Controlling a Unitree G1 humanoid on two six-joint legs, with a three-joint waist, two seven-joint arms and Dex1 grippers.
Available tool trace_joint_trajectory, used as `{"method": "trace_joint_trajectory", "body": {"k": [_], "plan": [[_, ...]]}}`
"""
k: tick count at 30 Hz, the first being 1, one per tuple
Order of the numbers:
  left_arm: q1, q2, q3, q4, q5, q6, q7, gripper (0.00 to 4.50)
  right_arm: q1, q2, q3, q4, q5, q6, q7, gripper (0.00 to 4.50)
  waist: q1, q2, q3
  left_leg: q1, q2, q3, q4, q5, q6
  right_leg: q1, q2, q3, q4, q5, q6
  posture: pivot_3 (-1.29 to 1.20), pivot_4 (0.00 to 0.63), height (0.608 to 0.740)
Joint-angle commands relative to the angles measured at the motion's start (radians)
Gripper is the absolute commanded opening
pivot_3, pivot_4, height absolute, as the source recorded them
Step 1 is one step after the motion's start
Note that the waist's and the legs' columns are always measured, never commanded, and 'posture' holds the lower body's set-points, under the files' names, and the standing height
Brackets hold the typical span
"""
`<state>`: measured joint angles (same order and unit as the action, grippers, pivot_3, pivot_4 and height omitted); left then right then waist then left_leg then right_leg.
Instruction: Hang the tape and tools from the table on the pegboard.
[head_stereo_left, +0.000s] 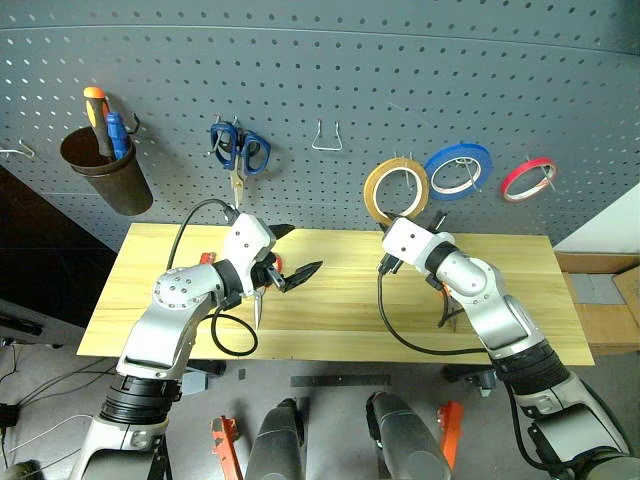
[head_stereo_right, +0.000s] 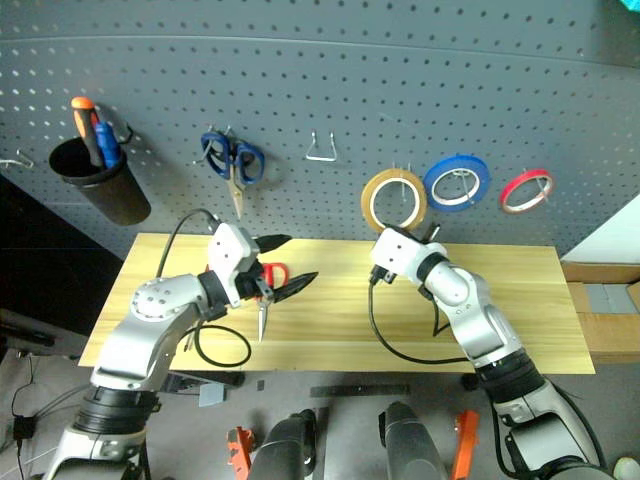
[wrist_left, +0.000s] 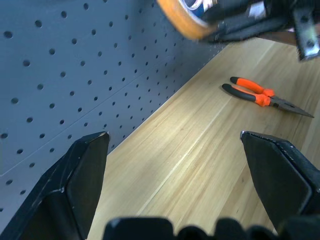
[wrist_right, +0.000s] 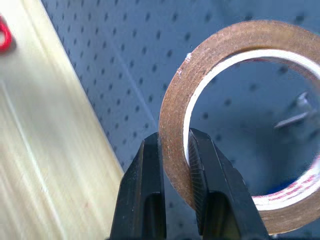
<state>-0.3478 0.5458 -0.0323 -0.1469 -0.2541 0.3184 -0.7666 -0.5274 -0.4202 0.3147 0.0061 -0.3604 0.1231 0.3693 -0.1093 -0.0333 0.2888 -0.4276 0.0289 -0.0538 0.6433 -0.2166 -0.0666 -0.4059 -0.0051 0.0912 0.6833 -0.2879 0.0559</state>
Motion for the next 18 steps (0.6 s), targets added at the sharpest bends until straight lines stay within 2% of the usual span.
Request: {"method": "trace_joint_trajectory", "body": {"k": [1,2,8,10,12,14,18], "plan": [[-0.003,-0.006,0.010,-0.036,-0.002,-0.021,0.009,4.50,0.018,0.005,-0.019,-0.041,-0.008,0.013,0.002,0.84,0.000,0.000,0.000,0.000,0.000,0.000,0.000,0.000,0.000,0.000,0.000,0.000,0.001,0.000,0.000,-0.13,0.229,0.740],[-0.007,-0.011,0.009,-0.033,-0.004,-0.021,0.011,4.50,0.039,0.002,-0.016,-0.060,-0.013,0.021,0.007,1.07,0.000,0.000,0.000,0.000,0.000,0.000,0.001,0.000,0.000,0.000,0.000,0.000,0.001,0.000,0.000,-0.13,0.229,0.740],[-0.018,-0.036,0.006,-0.030,-0.020,-0.024,0.008,4.50,0.284,-0.019,0.005,-0.283,-0.046,0.069,0.039,3.17,0.009,0.000,0.000,0.000,0.000,-0.001,0.001,0.000,0.000,0.000,0.000,-0.001,0.003,0.000,0.000,-0.15,0.234,0.740],[-0.021,-0.039,0.011,-0.022,-0.024,-0.024,0.007,4.50,0.392,0.006,-0.017,-0.362,-0.026,0.143,0.040,3.83,0.009,0.000,-0.001,0.000,0.000,-0.001,0.002,0.000,0.000,0.000,0.000,0.000,0.005,0.000,0.000,-0.16,0.238,0.740],[-0.023,-0.038,0.013,-0.014,-0.024,-0.027,0.005,4.50,0.438,0.055,-0.051,-0.400,-0.004,0.238,0.027,4.46,0.009,0.000,-0.001,0.000,0.000,-0.002,0.002,0.000,0.000,0.000,0.001,-0.001,0.006,0.000,0.000,-0.16,0.241,0.740],[-0.027,-0.035,0.009,-0.001,-0.017,-0.035,0.000,4.50,0.426,0.136,-0.121,-0.379,0.017,0.386,-0.019,4.46,0.000,0.000,-0.001,0.002,0.000,-0.001,0.003,0.000,0.000,0.000,0.001,0.000,0.008,0.000,0.000,-0.17,0.245,0.740],[-0.046,-0.039,-0.005,0.018,-0.009,-0.046,-0.008,4.50,0.286,0.255,-0.238,-0.264,0.014,0.628,-0.137,4.46,-0.007,0.000,-0.001,0.006,-0.001,0.002,0.003,0.002,0.000,0.000,0.002,0.004,0.013,0.000,0.000,-0.18,0.248,0.740]]}}
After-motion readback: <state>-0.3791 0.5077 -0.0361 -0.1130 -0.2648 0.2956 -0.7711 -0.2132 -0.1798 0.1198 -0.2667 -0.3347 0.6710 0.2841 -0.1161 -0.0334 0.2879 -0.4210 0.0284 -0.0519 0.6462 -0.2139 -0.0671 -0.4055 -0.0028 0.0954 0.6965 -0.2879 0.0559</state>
